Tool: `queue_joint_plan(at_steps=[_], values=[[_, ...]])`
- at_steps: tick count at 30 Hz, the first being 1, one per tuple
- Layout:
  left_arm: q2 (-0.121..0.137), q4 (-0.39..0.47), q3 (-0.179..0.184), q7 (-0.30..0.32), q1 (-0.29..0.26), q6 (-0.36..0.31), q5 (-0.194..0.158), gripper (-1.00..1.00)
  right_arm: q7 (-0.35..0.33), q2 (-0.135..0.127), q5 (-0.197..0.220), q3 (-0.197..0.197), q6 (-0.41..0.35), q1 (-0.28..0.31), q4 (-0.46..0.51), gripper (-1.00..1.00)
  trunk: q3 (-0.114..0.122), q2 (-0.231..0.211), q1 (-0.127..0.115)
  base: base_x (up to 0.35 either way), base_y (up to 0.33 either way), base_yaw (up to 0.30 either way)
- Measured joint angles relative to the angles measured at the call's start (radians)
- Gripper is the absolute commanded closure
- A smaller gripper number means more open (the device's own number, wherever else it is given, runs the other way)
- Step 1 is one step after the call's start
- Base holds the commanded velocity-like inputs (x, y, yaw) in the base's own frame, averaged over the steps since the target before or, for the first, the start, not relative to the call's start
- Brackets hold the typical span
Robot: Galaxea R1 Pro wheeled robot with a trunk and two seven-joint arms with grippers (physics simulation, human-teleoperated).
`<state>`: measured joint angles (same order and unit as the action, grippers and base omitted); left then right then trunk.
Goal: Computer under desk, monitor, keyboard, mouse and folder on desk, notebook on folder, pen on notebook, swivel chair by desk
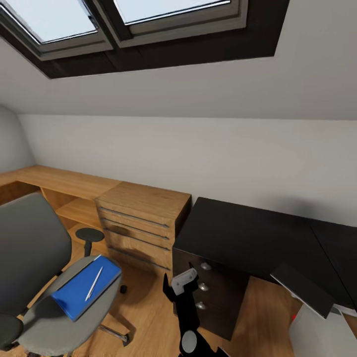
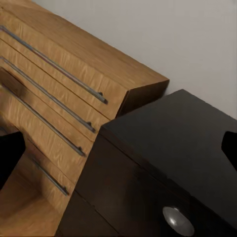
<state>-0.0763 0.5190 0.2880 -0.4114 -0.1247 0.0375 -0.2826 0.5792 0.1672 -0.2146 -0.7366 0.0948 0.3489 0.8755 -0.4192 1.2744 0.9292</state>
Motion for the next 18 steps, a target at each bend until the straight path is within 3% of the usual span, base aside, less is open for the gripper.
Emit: queue_joint_plan(at_steps=[18], values=[[-0.001,-0.001,0.0,0.0,0.0,0.0,0.0,-1.0,0.03,0.006,-0.002,-0.001,0.014,0.0,-0.046,-1.0,-0.015,0.0,0.0,0.0,0.0,0.224]])
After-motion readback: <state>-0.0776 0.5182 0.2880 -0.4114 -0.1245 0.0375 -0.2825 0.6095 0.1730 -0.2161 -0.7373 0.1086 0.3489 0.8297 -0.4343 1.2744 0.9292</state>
